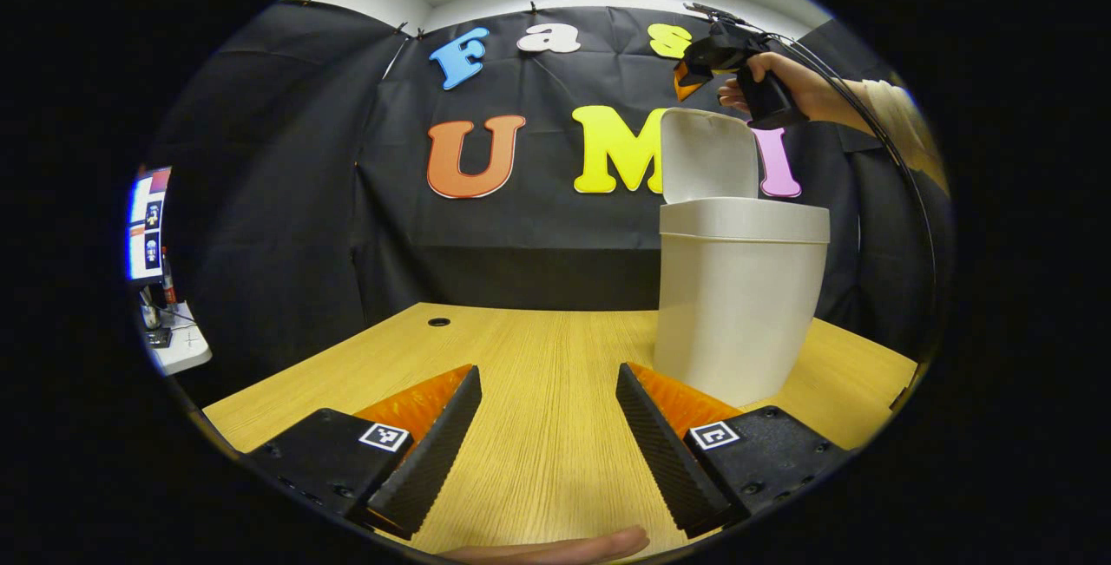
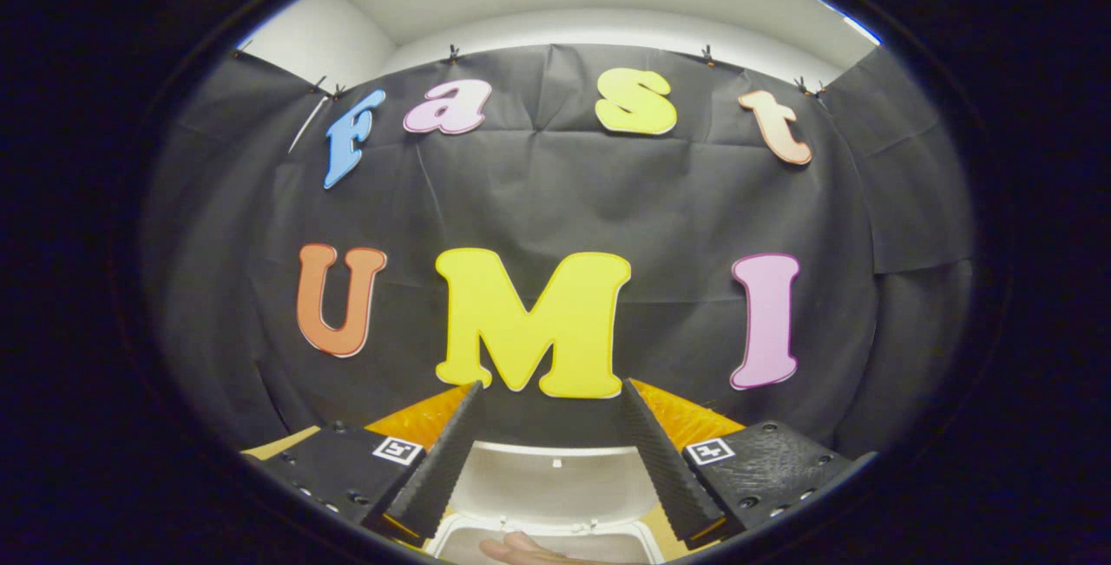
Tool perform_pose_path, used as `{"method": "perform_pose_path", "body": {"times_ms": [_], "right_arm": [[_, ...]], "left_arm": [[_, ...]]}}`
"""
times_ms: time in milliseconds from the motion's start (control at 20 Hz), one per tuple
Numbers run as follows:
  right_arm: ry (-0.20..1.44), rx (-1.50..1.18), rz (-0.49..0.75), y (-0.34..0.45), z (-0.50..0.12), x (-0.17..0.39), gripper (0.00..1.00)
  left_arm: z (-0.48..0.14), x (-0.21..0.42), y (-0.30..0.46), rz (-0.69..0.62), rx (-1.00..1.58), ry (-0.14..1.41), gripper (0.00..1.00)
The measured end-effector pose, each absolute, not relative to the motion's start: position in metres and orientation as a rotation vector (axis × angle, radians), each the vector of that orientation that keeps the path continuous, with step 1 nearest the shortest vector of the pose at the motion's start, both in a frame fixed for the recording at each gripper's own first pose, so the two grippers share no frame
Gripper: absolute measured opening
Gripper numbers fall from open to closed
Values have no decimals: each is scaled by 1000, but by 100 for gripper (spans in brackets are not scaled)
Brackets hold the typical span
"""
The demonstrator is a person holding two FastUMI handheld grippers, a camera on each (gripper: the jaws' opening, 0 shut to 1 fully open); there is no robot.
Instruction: Press the lid of the desktop garbage bin to open it, pick up the crumpled paper on the desktop and throw it into the bin, then pick up the pop can on the desktop and drop it into the bin, and finally close the garbage bin lid.
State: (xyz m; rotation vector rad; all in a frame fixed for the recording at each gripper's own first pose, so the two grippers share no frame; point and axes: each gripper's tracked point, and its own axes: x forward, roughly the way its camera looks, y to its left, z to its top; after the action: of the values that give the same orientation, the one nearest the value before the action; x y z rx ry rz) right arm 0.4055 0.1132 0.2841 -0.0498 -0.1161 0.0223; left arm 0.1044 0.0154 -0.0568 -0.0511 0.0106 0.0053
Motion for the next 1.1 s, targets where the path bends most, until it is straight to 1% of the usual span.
{"method": "perform_pose_path", "body": {"times_ms": [50, 100, 150, 200, 250, 300, 350, 400, 450, 500, 600, 750, 850, 900, 950, 1050, 1100], "right_arm": [[-110, -40, 22, 113, 285, 414, 96], [-95, -29, 32, 116, 284, 422, 94], [-73, -21, 36, 118, 280, 428, 94], [-53, -18, 32, 118, 277, 434, 95], [-33, -18, 26, 118, 273, 439, 92], [-21, -26, 16, 118, 268, 444, 96], [-1, -46, 7, 118, 262, 447, 94], [26, -67, 12, 121, 253, 448, 96], [41, -70, 24, 124, 248, 447, 95], [40, -39, 32, 124, 248, 445, 96], [92, 6, 55, 125, 243, 435, 93], [126, 5, 82, 123, 236, 421, 94], [155, 9, 94, 119, 228, 409, 98], [169, 4, 101, 118, 223, 402, 98], [173, -1, 113, 119, 219, 394, 95], [170, -20, 139, 119, 210, 379, 98], [165, -15, 140, 117, 206, 371, 96]], "left_arm": [[-57, 105, 15, 5, -51, 6, 100], [-60, 105, 11, -13, -70, 26, 95], [-62, 104, 10, -25, -92, 40, 100], [-62, 104, 11, -31, -105, 39, 100], [-61, 103, 12, -29, -112, 37, 100], [-61, 104, 13, -21, -109, 35, 100], [-63, 105, 14, -10, -104, 42, 100], [-64, 106, 15, -4, -101, 45, 100], [-65, 106, 16, -1, -101, 47, 100], [-65, 107, 18, 3, -104, 44, 100], [-64, 107, 18, -3, -112, 44, 100], [-61, 100, 20, 21, -110, 57, 100], [-56, 96, 15, 20, -99, 46, 100], [-54, 95, 11, 14, -94, 41, 100], [-54, 95, 7, 4, -88, 43, 100], [-58, 95, 0, -11, -66, 52, 100], [-60, 96, -2, -10, -52, 55, 100]]}}
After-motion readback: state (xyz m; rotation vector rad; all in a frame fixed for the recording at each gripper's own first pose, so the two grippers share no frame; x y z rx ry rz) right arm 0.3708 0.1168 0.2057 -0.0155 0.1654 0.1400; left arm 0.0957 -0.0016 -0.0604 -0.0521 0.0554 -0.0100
